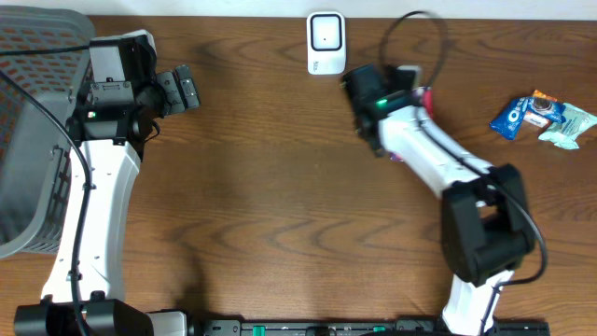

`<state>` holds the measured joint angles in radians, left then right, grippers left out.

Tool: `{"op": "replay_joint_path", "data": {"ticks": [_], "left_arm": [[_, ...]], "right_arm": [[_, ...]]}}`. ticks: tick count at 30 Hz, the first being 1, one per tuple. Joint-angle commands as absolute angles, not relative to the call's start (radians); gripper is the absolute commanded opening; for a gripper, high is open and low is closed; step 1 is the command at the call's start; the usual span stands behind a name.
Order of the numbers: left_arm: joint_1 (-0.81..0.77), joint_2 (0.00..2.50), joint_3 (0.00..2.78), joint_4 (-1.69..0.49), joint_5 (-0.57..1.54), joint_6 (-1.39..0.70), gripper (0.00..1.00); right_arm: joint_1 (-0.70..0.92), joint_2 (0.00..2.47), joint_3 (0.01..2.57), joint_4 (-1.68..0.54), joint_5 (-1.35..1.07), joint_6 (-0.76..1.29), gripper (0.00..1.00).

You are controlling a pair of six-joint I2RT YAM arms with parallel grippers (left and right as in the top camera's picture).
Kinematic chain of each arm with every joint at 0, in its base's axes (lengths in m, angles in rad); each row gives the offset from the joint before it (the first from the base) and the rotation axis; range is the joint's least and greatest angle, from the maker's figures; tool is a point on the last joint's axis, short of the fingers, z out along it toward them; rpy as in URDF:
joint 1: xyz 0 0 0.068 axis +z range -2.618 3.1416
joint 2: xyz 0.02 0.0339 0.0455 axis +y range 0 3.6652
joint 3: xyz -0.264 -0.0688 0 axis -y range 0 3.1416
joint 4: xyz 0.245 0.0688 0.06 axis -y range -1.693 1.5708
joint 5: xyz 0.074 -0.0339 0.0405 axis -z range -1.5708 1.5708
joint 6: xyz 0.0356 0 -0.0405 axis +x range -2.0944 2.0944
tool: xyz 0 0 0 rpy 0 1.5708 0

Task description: Scan the item barcode

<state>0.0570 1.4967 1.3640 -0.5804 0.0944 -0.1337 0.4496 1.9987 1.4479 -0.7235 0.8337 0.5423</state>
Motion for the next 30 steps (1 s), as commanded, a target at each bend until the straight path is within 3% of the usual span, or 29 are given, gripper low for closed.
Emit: {"op": "replay_joint_path", "data": {"ticks": [1,4,10,20,22,30], "left_arm": [[0.059,1.504,1.361,-0.583,0.085,-0.131,0.98],[0.059,1.504,1.361,-0.583,0.085,-0.131,0.98],[0.059,1.504,1.362,-0.583,0.085,-0.131,0.98],[0.059,1.504,1.361,-0.583,0.085,-0.131,0.98],[0.059,1.504,1.362,-0.583,0.085,-0.131,0.98],[0.059,1.504,1.361,-0.583,0.085,-0.131,0.98]], "right_arm": [[0.536,2.002,1.444,-0.698,0.773,0.564,0.33],[0.598,2.001,1.46,-0.656,0.688,0.564,0.52],[0.635,2.0,1.571,-0.665,0.628,0.559,0.72],[0.476,1.995,1.811,-0.888,0.58,0.489,0.88],[0.415,1.995,1.812,-0.907,0.479,0.461,0.9],[0.127,2.001,1.74,-0.933,-0.292,0.319,0.96]]}}
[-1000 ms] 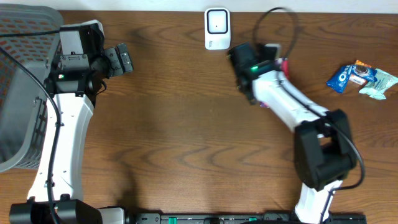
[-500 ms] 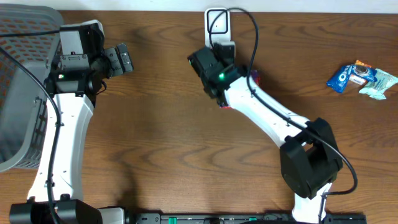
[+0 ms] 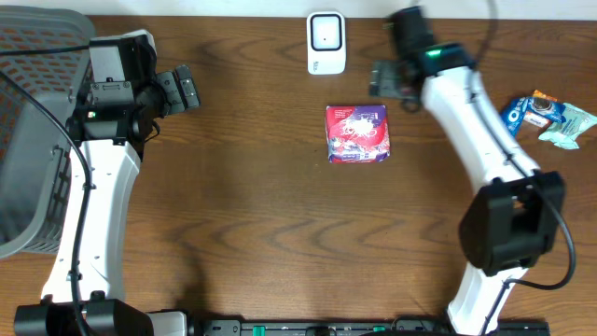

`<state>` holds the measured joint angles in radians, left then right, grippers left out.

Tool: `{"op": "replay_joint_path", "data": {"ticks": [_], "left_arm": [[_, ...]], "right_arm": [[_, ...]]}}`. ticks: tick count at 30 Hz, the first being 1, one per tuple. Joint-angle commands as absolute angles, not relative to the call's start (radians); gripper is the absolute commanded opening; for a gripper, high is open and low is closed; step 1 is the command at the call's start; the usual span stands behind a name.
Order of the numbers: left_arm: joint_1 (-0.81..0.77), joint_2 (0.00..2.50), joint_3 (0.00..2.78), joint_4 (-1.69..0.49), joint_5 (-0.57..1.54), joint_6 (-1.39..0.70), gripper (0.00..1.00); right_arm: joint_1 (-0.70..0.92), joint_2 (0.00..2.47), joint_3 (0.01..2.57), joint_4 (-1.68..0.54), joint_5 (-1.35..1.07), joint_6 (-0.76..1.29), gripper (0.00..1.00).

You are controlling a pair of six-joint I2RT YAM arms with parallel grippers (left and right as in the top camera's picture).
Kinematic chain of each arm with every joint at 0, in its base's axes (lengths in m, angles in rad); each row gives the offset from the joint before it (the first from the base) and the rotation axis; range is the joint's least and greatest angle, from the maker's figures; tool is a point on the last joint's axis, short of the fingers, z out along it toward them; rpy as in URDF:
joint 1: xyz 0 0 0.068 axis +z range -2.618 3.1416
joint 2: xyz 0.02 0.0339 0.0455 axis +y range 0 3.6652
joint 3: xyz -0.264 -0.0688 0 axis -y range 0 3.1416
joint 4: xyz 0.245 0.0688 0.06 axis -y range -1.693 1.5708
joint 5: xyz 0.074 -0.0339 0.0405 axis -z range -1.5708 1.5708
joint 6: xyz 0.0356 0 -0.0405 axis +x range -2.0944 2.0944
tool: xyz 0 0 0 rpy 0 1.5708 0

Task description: Scan the item barcode

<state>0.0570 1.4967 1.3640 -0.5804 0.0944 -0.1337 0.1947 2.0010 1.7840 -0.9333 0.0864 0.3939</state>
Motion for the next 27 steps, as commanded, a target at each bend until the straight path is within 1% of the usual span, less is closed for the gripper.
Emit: {"op": "replay_joint_path", "data": {"ticks": [1,3,6,7,9,13,15,16,17,18,22,25,26,27], "left_arm": [[0.059,1.504,1.361,-0.583,0.085,-0.131,0.98],[0.059,1.504,1.362,-0.583,0.085,-0.131,0.98],[0.059,1.504,1.361,-0.583,0.085,-0.131,0.98],[0.059,1.504,1.361,-0.583,0.085,-0.131,0.98],[0.059,1.504,1.361,-0.583,0.085,-0.131,0.98],[0.059,1.504,1.361,-0.583,0.085,-0.131,0.98],[0.059,1.504,1.361,-0.583,0.085,-0.131,0.98],[0.059,1.504,1.362,-0.583,0.085,-0.131,0.98],[0.059,1.504,1.362,-0.583,0.085,-0.131,0.98],[0.059,1.504,1.362,-0.583,0.085,-0.131,0.98],[0.059,1.504,1.361,-0.583,0.085,-0.131,0.98],[0.059,1.504,1.361,-0.583,0.085,-0.131,0.98],[0.059,1.504,1.361,-0.583,0.085,-0.131,0.98],[0.059,1.504,1.361,-0.583,0.085,-0.131,0.98]], "right_arm": [[0.104,2.001,1.718,-0.921,-0.358,0.303,0.96],[0.067,2.001,1.666,-0.891,-0.467,0.279,0.93],[0.031,2.001,1.584,-0.838,-0.537,0.282,0.82],[0.023,2.001,1.556,-0.821,-0.558,0.286,0.8],[0.012,2.001,1.498,-0.789,-0.616,0.291,0.79],[0.006,2.001,1.401,-0.722,-0.69,0.291,0.79],[0.01,2.001,1.356,-0.68,-0.691,0.291,0.79],[0.011,2.001,1.335,-0.658,-0.691,0.292,0.76],[0.011,2.001,1.315,-0.639,-0.689,0.292,0.72],[0.011,2.001,1.295,-0.617,-0.683,0.302,0.7],[0.01,2.001,1.217,-0.504,-0.623,0.374,0.72],[0.01,2.002,1.169,-0.428,-0.611,0.373,0.71],[0.01,2.002,1.156,-0.41,-0.611,0.374,0.66],[0.011,2.002,1.148,-0.4,-0.611,0.374,0.57]]}}
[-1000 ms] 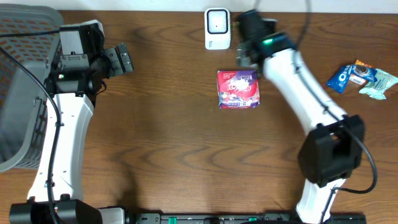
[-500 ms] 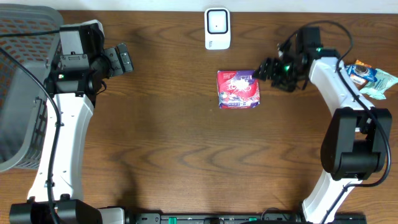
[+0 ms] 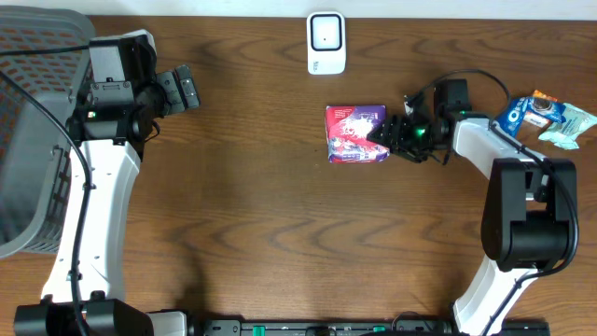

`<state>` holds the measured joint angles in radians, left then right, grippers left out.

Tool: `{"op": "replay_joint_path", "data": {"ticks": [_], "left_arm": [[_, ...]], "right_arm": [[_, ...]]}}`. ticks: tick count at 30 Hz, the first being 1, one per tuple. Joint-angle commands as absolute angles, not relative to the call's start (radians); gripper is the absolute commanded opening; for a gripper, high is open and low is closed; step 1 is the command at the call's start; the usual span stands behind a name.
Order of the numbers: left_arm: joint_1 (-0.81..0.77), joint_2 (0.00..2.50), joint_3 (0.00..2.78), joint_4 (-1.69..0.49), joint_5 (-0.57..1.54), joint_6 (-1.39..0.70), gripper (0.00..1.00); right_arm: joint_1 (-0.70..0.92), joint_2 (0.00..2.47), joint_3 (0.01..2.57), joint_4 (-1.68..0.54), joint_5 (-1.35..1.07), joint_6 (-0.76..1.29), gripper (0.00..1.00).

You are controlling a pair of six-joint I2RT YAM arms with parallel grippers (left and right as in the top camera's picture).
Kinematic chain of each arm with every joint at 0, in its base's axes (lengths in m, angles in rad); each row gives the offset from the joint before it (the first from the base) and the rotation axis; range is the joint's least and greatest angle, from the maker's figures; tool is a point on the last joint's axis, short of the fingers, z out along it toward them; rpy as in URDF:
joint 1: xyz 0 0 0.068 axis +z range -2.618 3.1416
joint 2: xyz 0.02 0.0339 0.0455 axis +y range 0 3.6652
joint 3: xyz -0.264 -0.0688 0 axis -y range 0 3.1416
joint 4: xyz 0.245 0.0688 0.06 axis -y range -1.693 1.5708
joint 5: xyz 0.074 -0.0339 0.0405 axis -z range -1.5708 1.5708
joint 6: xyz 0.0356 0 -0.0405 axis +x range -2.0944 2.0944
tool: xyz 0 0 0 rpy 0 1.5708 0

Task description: Scan the item barcode

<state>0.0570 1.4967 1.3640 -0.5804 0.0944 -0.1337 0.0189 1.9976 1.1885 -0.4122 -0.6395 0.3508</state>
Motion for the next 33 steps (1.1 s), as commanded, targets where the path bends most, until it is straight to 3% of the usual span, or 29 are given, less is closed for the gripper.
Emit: {"op": "replay_joint_path", "data": {"ticks": [1,4,5,13,20,27,33], "left_arm": [[0.059,1.504,1.362,-0.583,0.085,-0.131,0.98],[0.059,1.504,1.362,-0.583,0.085,-0.131,0.98],[0.059,1.504,1.361,-0.583,0.085,-0.131,0.98],[0.059,1.504,1.361,-0.583,0.085,-0.131,0.98],[0.059,1.504,1.362,-0.583,0.085,-0.131,0.98],[0.059,1.504,1.361,-0.583,0.085,-0.131,0.98],[0.059,1.504,1.362,-0.583,0.085,-0.131,0.98]], "right_arm": [[0.012,2.002,1.142,-0.392,-0.612,0.374,0.46],[0.015,2.002,1.14,-0.384,-0.612,0.39,0.09],[0.016,2.002,1.141,-0.379,-0.612,0.414,0.01],[0.036,2.002,1.164,-0.174,-0.767,0.564,0.01],[0.078,2.002,1.262,0.046,-0.76,0.712,0.01],[0.14,2.002,1.327,0.183,-0.405,0.874,0.01],[0.207,2.049,1.457,0.226,-0.356,0.905,0.01]]}}
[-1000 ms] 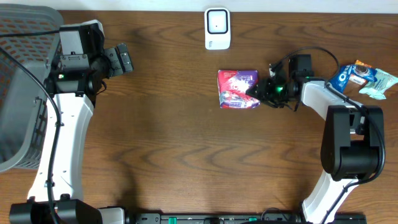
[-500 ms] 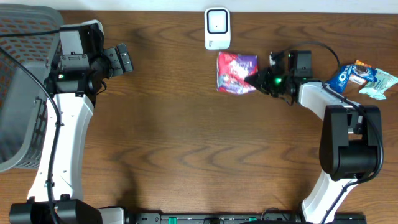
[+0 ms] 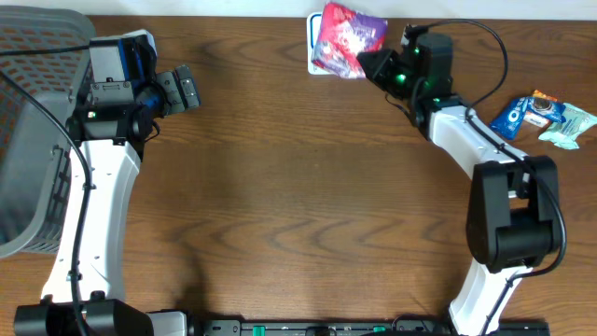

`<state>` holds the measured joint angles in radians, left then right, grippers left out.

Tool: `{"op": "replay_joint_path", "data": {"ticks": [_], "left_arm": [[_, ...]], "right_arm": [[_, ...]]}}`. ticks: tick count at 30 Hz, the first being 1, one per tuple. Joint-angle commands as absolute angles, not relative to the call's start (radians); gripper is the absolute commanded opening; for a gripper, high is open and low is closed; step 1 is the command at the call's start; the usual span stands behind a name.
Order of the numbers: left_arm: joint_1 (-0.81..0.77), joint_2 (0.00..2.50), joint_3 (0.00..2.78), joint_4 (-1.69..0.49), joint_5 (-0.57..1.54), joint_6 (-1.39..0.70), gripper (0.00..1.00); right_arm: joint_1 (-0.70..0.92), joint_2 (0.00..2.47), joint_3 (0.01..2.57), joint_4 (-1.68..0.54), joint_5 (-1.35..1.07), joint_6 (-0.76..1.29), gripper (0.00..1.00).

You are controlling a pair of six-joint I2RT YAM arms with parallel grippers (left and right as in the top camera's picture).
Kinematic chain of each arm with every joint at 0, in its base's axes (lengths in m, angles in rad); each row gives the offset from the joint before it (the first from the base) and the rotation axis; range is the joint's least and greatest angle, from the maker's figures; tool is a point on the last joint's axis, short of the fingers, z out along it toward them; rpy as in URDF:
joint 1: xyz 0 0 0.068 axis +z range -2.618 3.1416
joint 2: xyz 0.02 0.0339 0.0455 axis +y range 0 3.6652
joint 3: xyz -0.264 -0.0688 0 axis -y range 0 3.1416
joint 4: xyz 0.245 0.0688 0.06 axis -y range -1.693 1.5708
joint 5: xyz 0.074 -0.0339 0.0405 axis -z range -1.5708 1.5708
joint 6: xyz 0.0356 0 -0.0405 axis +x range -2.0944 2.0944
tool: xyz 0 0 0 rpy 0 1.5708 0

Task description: Scan the item barcode

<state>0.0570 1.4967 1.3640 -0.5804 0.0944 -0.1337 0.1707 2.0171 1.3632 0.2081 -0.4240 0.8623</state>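
A red and purple snack packet (image 3: 345,39) is held up at the back middle of the table, tilted, over the white barcode scanner (image 3: 315,58), which it mostly covers. My right gripper (image 3: 371,62) is shut on the packet's right edge. My left gripper (image 3: 185,89) hangs near the back left, next to the basket, with nothing between its fingers; it looks open.
A grey mesh basket (image 3: 33,121) fills the left edge. A blue Oreo packet (image 3: 522,114) and a pale green wrapper (image 3: 566,125) lie at the right edge. The table (image 3: 280,205) is dark wood.
The packet lay flat on the table with my right gripper at its right edge. Now the gripper holds it raised and tilted over the scanner. The left arm has not moved.
First my right gripper was low just right of the scanner, the packet hidden beneath the arm. Then the packet lay flat mid-table and the gripper was away at the back. Then the gripper was at the packet's right edge, and now holds it over the scanner.
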Motion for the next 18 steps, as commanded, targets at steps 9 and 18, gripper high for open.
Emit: {"op": "replay_joint_path", "data": {"ticks": [9,18], "left_arm": [[0.059,1.504,1.361,-0.583,0.085,-0.131,0.98],[0.059,1.504,1.362,-0.583,0.085,-0.131,0.98]], "right_arm": [[0.266,2.263,1.8,0.074,-0.439,0.905,0.01],[0.246,2.27,1.837,-0.031,-0.431,0.818,0.01]]}}
